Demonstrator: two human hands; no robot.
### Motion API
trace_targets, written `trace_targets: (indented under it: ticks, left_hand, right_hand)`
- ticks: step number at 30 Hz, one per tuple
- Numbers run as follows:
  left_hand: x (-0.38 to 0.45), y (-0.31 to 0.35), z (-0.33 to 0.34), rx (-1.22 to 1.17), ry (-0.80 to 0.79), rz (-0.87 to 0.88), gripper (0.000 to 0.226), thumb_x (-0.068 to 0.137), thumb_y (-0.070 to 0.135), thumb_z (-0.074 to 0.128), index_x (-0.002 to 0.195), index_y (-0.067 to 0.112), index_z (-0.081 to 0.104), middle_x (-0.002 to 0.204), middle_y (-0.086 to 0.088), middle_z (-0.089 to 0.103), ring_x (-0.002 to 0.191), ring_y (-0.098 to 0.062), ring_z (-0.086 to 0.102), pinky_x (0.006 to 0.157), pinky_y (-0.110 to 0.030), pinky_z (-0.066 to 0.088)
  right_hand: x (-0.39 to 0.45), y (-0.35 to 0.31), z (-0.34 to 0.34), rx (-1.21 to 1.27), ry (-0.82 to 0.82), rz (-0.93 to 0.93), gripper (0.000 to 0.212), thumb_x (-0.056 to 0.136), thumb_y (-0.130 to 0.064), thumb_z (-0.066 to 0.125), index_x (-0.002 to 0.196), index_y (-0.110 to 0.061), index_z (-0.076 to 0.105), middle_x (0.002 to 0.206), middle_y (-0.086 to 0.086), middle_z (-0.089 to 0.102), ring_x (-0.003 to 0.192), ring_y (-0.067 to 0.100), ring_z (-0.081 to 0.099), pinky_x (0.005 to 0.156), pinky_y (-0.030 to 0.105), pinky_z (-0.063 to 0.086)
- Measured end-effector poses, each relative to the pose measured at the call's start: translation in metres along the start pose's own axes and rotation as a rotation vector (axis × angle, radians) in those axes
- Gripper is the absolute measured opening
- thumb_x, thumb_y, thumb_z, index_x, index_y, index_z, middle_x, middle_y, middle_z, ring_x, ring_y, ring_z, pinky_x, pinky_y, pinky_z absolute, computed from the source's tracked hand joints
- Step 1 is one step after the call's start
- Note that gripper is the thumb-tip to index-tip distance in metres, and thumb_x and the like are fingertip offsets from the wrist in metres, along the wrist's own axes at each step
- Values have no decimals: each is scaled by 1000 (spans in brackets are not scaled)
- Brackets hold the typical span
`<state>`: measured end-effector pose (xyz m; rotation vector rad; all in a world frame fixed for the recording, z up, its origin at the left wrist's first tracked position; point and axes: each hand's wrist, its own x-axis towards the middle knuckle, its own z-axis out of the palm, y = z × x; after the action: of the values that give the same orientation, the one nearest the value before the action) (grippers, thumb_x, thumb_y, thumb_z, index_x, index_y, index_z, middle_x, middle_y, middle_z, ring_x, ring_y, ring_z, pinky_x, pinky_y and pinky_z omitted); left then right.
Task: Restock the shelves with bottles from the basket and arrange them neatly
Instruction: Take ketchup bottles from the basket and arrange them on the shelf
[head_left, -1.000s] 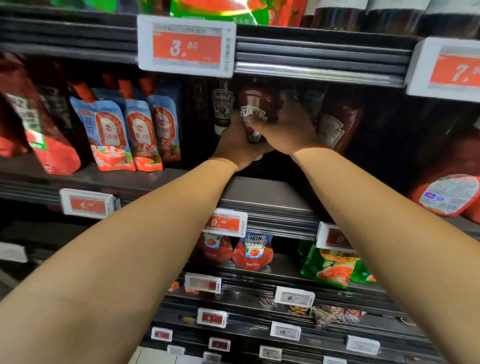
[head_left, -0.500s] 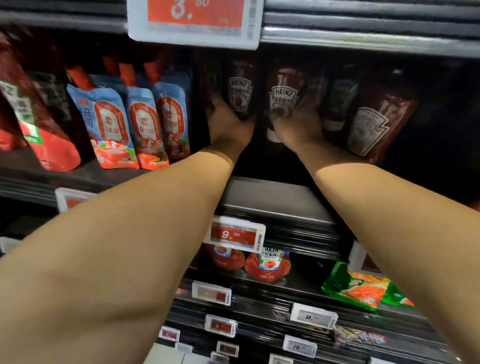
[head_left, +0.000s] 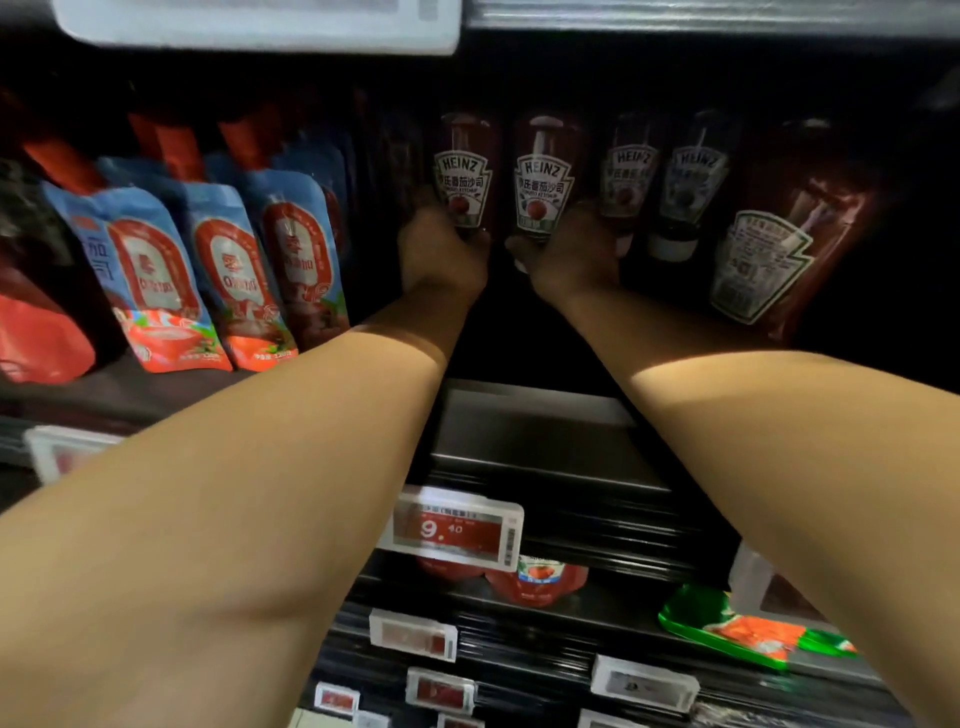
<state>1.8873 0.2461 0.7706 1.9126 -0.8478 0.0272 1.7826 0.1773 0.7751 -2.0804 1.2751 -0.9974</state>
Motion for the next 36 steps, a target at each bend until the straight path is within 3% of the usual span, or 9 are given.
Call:
trace_targets:
  ticks: [20, 23, 26, 29, 32, 34, 36]
  left_hand:
    - [0, -2, -3, -31, 0, 2, 71, 84, 24, 78, 144, 9, 43, 138, -15, 60, 129, -33, 56, 105, -35, 47]
    - [-11, 1, -13, -62, -23, -20, 85, 83, 28, 79, 152, 8, 34, 148, -17, 51, 138, -34, 47, 112, -37, 40]
    - [-26, 3, -23, -31, -61, -3, 95, 86, 35, 76, 159, 10, 21, 156, -21, 35, 144, -37, 35, 118, -37, 30]
    - [-42, 8, -29, 38, -118, 49, 71, 90, 30, 69, 151, 11, 39, 148, -21, 47, 135, -39, 46, 109, -34, 38]
    - [-56, 20, -34, 147, -239, 163, 32, 89, 21, 67, 120, 15, 66, 126, -13, 68, 119, -33, 61, 89, -25, 44]
    - [-66, 31, -36, 141, -291, 223, 23, 87, 18, 69, 111, 18, 68, 116, -9, 72, 113, -29, 65, 87, -22, 44]
    - [-78, 41, -33, 39, -342, 261, 23, 85, 14, 71, 108, 16, 68, 105, -4, 73, 106, -26, 68, 88, -21, 47]
  right_hand:
    - [-14, 3, -5, -52, -7, -52, 71, 84, -40, 78, 137, -4, 49, 138, 15, 62, 129, 27, 58, 99, 24, 43]
    - [-33, 2, -16, -198, -77, -88, 67, 90, -34, 70, 144, -4, 43, 143, 16, 56, 133, 30, 53, 105, 26, 40]
    - [-64, 3, -34, -282, -167, -134, 78, 89, -27, 69, 153, -4, 30, 151, 20, 44, 140, 35, 44, 114, 33, 37]
    - [-92, 3, -56, -315, -235, -189, 69, 92, -25, 65, 151, -8, 34, 151, 19, 45, 138, 36, 45, 113, 36, 37]
    - [-114, 4, -86, -355, -367, -214, 68, 94, -26, 62, 155, -19, 32, 154, 15, 42, 138, 34, 44, 115, 37, 37]
    - [-131, 12, -109, -401, -435, -242, 65, 97, -30, 60, 155, -20, 33, 156, 12, 41, 139, 31, 43, 113, 32, 34]
    - [-148, 25, -133, -411, -457, -219, 56, 98, -38, 59, 147, -15, 46, 144, 12, 53, 131, 30, 51, 107, 31, 40]
